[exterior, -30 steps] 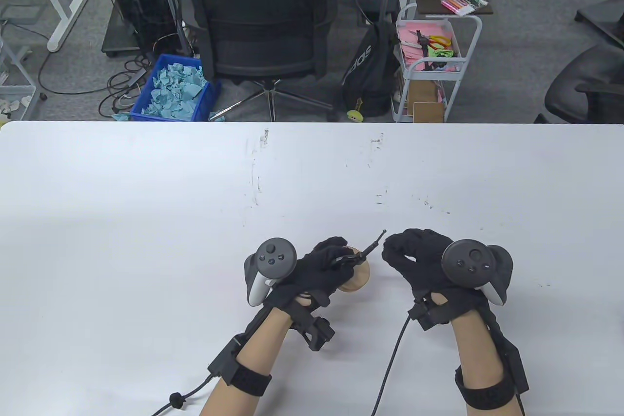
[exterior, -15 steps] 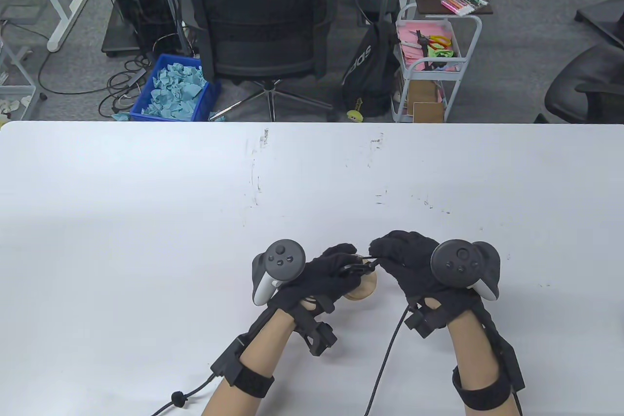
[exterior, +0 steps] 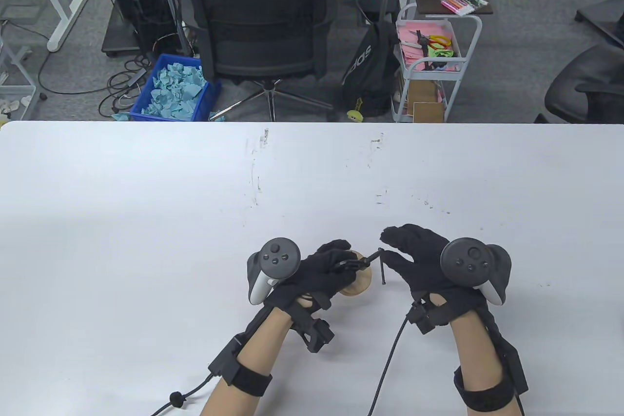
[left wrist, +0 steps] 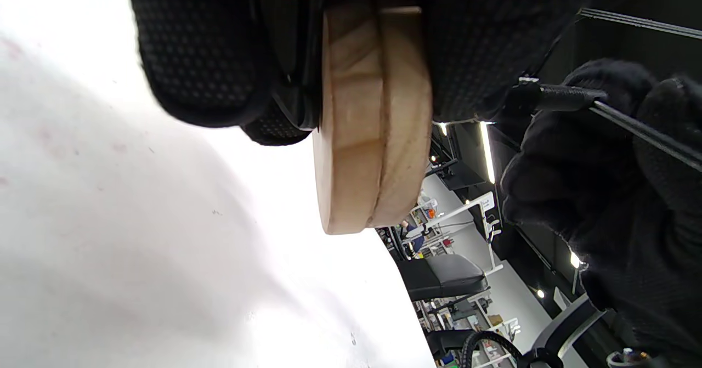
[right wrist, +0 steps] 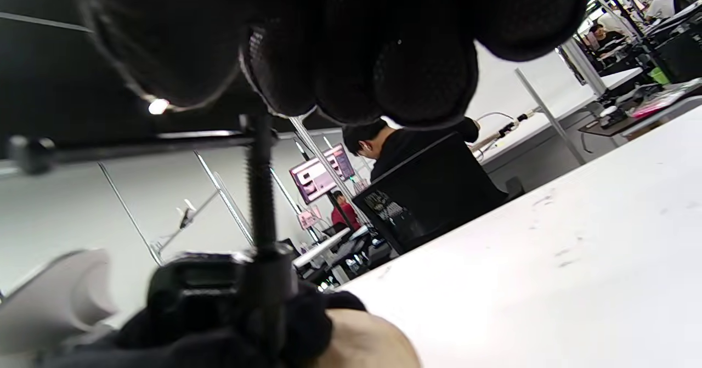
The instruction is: Unscrew the clamp open
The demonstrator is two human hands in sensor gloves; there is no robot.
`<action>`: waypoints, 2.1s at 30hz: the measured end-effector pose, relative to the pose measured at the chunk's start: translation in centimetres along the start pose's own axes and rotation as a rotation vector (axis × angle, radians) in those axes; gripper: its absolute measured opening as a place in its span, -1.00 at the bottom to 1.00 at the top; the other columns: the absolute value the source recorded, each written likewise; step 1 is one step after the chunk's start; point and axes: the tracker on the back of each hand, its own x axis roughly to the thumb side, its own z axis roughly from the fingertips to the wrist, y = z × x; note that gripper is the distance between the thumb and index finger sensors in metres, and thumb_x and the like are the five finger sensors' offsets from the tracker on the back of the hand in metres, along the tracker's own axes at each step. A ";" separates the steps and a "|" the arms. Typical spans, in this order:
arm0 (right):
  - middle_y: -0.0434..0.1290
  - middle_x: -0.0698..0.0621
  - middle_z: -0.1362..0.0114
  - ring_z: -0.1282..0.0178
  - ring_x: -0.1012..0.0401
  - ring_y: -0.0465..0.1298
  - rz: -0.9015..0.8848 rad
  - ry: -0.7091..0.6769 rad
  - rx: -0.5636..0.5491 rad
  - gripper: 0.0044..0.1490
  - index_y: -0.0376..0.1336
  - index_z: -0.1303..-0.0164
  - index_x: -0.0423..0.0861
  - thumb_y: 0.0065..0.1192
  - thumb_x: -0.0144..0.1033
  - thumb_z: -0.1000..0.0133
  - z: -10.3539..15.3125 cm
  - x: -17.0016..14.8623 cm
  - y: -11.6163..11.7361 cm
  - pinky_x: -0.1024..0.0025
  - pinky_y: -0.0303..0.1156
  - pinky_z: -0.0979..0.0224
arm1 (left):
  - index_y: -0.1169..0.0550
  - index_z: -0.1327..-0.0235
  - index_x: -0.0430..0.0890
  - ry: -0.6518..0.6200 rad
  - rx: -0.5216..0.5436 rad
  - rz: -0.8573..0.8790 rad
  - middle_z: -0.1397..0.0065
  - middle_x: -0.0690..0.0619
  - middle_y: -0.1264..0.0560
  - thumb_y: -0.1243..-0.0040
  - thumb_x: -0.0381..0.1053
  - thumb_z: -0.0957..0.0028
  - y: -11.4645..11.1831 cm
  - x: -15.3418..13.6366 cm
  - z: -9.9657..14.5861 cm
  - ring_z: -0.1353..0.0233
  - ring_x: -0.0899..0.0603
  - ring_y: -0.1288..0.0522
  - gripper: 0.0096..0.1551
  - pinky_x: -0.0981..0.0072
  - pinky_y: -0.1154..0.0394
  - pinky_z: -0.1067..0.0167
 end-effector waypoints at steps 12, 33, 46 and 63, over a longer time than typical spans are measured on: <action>0.44 0.07 -0.28 -0.23 -0.01 0.53 -0.005 -0.091 0.046 -0.47 0.40 -0.15 0.10 0.37 -0.32 0.07 -0.2 0.7 0.5 -0.12 0.32 -0.37 | -0.60 -0.18 0.08 -0.016 -0.055 0.050 -0.60 -0.11 -0.29 -0.40 0.06 -0.03 -0.6 -0.3 -0.2 -0.12 -0.12 -0.74 -0.56 0.45 -0.74 -0.06; 0.46 -0.02 -0.21 -0.04 -0.01 0.57 0.074 0.004 0.082 -0.21 0.38 -0.23 -0.02 0.26 0.23 0.10 -0.1 -0.1 0.3 -0.07 0.37 -0.27 | -0.60 -0.18 0.08 -0.019 -0.054 0.040 -0.61 -0.10 -0.28 -0.39 0.06 -0.04 -0.8 -0.4 -0.1 -0.13 -0.12 -0.73 -0.57 0.45 -0.74 -0.06; 0.38 0.02 -0.38 -0.18 0.00 0.54 0.003 -0.127 0.102 -0.55 0.43 -0.06 0.16 0.25 -0.40 0.01 -0.2 1.5 1.1 -0.09 0.34 -0.34 | -0.60 -0.18 0.07 0.008 -0.052 0.062 -0.60 -0.11 -0.29 -0.38 0.05 -0.05 -0.8 -0.9 -0.2 -0.12 -0.12 -0.74 -0.58 0.45 -0.74 -0.05; 0.45 0.03 -0.25 -0.08 0.02 0.57 0.081 -0.093 0.063 -0.45 0.36 -0.21 0.07 0.31 -0.28 0.04 -0.2 1.0 0.6 -0.07 0.36 -0.30 | -0.60 -0.18 0.08 0.007 -0.046 0.071 -0.60 -0.11 -0.29 -0.38 0.05 -0.06 -0.6 -0.6 -0.2 -0.11 -0.12 -0.74 -0.58 0.45 -0.75 -0.05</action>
